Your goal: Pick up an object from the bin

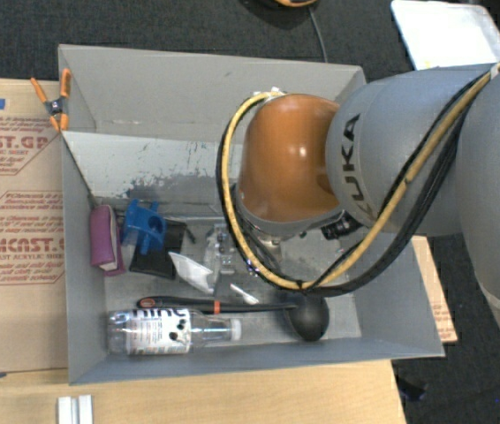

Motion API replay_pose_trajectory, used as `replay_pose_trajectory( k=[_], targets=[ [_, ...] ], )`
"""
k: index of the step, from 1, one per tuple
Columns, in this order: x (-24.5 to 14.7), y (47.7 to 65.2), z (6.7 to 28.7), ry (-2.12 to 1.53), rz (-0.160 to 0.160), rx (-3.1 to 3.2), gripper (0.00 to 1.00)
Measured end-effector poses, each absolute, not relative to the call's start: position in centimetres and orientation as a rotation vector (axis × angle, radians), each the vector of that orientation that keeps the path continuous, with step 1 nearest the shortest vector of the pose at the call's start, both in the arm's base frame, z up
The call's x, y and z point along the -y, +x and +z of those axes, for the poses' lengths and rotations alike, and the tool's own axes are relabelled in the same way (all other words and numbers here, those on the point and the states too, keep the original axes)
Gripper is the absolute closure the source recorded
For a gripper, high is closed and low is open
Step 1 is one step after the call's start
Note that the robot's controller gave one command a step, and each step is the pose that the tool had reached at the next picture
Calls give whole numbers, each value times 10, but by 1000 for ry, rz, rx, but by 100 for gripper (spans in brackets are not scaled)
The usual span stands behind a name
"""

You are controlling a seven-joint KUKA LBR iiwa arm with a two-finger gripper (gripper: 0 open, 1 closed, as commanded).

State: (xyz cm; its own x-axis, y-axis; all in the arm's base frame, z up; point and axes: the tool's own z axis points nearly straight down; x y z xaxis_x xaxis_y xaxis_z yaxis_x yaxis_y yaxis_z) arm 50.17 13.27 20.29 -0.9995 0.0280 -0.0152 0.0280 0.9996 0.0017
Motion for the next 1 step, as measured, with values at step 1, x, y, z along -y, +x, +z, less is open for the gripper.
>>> replay_pose_trajectory(
  k=[1],
  targets=[
    [-133,502,238,42,3,-3126,100]
  ],
)
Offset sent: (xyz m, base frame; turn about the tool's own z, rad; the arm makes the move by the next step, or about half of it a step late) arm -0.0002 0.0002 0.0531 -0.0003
